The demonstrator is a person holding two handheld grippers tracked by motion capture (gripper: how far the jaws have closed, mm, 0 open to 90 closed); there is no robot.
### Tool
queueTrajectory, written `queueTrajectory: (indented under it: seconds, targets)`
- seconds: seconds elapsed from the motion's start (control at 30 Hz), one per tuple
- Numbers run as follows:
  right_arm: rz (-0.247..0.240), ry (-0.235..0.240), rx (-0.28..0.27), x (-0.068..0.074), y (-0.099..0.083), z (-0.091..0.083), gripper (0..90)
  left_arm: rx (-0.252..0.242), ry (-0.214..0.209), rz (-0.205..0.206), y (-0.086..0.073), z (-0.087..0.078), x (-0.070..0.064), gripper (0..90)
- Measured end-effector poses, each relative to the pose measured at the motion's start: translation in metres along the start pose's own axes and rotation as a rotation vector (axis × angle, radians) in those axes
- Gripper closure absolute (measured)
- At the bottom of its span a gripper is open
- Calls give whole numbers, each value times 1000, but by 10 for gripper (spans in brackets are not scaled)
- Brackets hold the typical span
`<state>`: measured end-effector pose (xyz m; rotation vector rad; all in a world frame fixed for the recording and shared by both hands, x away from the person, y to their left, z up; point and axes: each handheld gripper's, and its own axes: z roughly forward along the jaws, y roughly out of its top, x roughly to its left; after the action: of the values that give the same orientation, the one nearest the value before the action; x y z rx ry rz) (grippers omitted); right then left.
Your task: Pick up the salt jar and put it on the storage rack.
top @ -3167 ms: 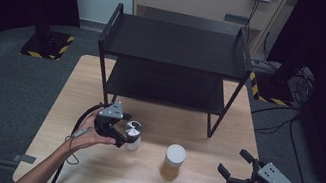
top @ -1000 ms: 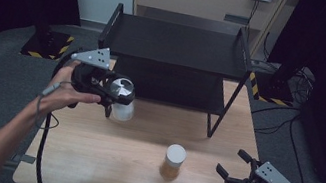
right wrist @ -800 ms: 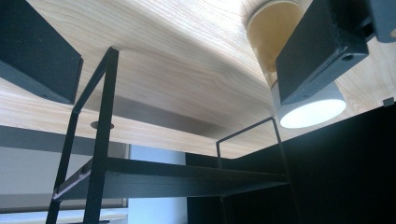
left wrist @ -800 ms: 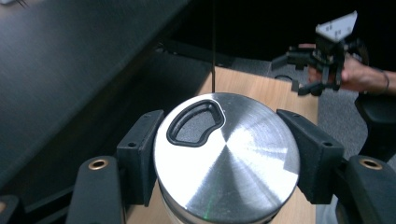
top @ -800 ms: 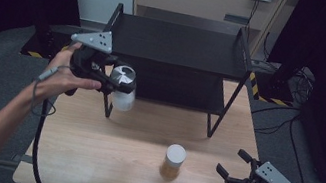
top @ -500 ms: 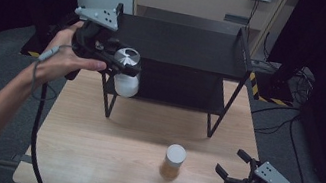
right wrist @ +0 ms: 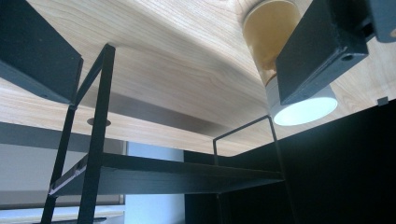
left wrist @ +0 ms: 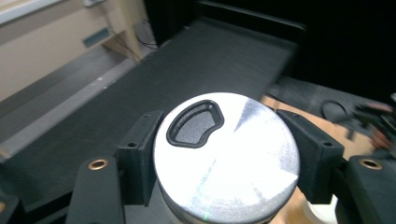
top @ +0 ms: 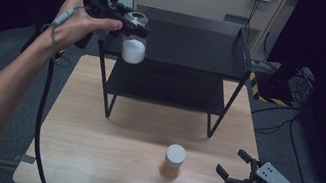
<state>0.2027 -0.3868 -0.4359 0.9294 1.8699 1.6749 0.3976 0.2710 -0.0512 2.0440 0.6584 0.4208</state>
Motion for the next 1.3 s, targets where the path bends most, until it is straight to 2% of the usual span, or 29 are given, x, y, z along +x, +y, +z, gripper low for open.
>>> queueTrajectory:
  seconds: [0.17,0.27,0.4,0.43,0.5,1.03,1.17,1.23,1.3]
  targets:
    - [-2,3,0,0,0,0,11,-14,83,-62,5,15,12,339]
    - [1,1,-3,-1,-1,0,11,-3,140,-82,9,26,18,339]
    - [6,-1,-3,-2,-1,0,11,-1,186,-117,12,38,27,339]
    - [7,-1,-4,-2,-2,0,11,-6,194,-139,11,42,31,339]
    - [7,-2,-2,-3,-2,0,11,-7,204,-151,10,46,35,339]
    - [7,1,11,-3,-1,2,15,30,178,-165,7,53,51,339]
    - [8,0,11,-4,-1,2,14,14,162,-162,3,54,54,338]
    - [9,-1,9,-3,-1,1,14,1,141,-163,0,55,57,336]
    - [9,0,9,-4,-1,2,14,-2,122,-164,-1,55,59,265]
